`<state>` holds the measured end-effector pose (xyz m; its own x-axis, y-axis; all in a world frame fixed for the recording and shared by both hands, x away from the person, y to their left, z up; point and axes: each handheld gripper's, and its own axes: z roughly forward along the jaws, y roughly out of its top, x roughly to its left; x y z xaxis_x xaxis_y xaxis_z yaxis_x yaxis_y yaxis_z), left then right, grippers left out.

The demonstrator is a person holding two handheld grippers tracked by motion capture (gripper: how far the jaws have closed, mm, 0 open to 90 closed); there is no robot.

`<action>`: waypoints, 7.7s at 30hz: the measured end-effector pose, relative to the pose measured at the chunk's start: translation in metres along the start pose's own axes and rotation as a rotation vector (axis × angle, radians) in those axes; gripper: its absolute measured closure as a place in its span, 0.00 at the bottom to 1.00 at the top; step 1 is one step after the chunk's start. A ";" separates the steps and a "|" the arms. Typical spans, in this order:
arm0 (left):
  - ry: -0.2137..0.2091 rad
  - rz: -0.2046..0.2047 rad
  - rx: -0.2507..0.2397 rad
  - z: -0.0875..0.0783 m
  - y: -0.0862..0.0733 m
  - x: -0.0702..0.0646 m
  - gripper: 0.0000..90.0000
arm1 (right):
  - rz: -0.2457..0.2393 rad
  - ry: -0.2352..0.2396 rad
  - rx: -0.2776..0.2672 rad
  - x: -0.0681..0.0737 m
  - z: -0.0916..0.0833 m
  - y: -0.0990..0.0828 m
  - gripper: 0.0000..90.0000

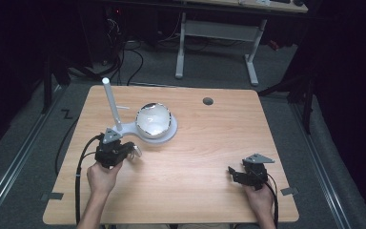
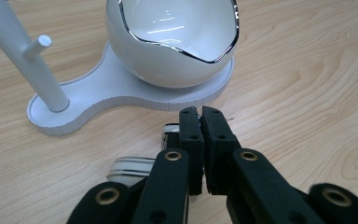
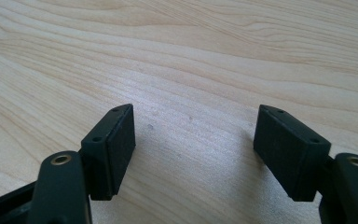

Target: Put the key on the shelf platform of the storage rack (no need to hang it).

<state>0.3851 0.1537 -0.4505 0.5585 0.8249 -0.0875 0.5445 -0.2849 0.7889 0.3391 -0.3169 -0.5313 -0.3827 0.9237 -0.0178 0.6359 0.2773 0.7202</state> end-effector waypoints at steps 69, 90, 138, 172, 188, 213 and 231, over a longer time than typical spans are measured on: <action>-0.109 0.091 -0.028 -0.005 0.126 -0.016 0.98 | 0.002 0.003 0.000 0.000 0.000 0.000 0.33; -0.084 0.016 -0.040 0.026 0.133 -0.001 0.98 | 0.001 0.003 -0.001 0.000 0.000 0.000 0.33; -0.022 -0.077 0.059 0.087 0.107 0.010 0.97 | -0.004 0.005 -0.001 0.000 -0.001 -0.001 0.33; 0.015 -0.042 0.043 0.068 0.098 0.009 0.49 | -0.004 0.004 -0.001 0.000 -0.001 -0.001 0.33; 0.022 -0.019 -0.035 0.033 0.087 0.003 0.46 | -0.004 0.004 -0.001 0.000 -0.001 -0.001 0.33; 0.016 -0.038 -0.065 0.000 0.064 0.011 0.46 | -0.004 0.003 0.000 0.000 -0.001 -0.001 0.33; 0.019 -0.064 -0.082 -0.017 0.045 0.011 0.46 | -0.004 0.003 0.000 0.000 -0.001 -0.001 0.33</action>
<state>0.4054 0.1585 -0.4058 0.5118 0.8494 -0.1289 0.5256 -0.1908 0.8291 0.3383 -0.3171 -0.5313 -0.3872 0.9218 -0.0186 0.6342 0.2809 0.7204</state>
